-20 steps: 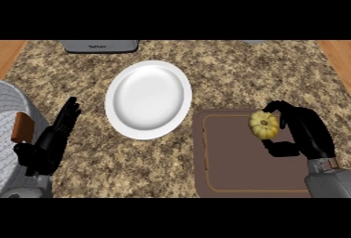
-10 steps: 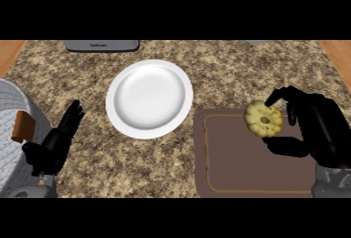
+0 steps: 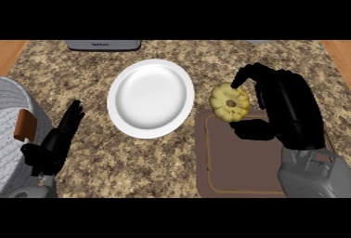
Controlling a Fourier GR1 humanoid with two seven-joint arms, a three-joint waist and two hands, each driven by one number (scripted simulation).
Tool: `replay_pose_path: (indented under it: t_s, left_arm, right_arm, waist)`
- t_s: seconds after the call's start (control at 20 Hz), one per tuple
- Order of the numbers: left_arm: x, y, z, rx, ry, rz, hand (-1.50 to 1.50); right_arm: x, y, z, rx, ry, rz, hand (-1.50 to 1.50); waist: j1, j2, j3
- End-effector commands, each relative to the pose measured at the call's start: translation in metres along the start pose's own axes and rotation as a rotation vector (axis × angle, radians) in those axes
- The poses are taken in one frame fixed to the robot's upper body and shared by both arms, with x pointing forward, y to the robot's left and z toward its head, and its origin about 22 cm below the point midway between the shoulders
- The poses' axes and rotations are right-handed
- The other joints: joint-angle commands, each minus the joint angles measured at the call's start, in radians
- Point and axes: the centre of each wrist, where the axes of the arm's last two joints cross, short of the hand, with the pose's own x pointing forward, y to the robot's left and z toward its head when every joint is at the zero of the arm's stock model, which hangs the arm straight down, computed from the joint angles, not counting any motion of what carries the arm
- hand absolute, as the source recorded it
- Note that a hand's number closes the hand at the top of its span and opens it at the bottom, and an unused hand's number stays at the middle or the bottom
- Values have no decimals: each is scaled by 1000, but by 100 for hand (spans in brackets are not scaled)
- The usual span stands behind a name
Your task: Pick the squash from the tray and place it in the plate
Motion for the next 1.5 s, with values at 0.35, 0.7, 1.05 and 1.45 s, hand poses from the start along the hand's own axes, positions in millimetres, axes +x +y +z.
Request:
replay_pose_path:
  t_s: [0.35,0.7,1.05,1.45]
  left_arm:
    - [-11,12,-6,-11,-4,13,0]
    - [-1,-10,-7,-18,-7,-12,0]
    - [2,-20,-15,-66,-3,-14,0]
    - [18,-8,-26,-69,-28,-5,0]
  right_arm:
    - [60,66,-70,127,-36,-62,150]
    - [86,113,-87,143,-32,-82,150]
    - [87,142,-87,61,121,-240,150]
    - [75,167,-97,111,281,-248,-150]
  waist:
    - [14,6,0]
    - [25,7,0]
    - [62,13,0]
    - [72,15,0]
